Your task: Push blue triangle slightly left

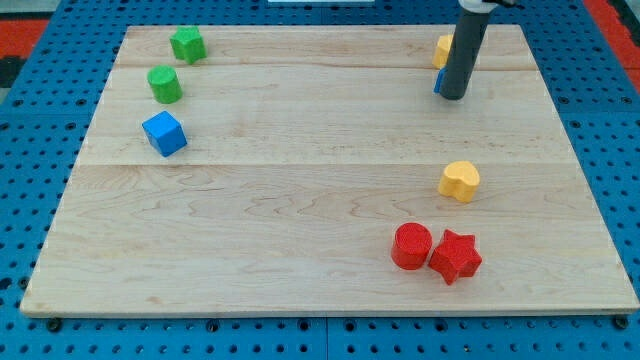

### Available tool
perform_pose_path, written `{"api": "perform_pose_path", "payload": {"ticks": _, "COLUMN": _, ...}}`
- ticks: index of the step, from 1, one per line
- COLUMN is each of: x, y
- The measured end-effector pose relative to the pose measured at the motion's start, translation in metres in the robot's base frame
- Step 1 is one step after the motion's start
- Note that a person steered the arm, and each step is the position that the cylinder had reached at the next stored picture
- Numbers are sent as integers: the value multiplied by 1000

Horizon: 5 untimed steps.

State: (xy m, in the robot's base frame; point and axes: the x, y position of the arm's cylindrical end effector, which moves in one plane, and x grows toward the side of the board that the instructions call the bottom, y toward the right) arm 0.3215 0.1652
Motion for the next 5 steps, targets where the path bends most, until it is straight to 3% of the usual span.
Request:
{"api": "perform_pose_path", "payload": {"ticks": 1, "x": -3, "y": 31}}
{"api": "perform_pose_path", "payload": {"ticks": 2, "x": -3, "y": 104}}
{"api": "perform_pose_path", "payload": {"ticks": 3, "x": -17, "y": 112}}
{"api": "perform_pose_path", "payload": {"ticks": 5, "x": -34, "y": 38}}
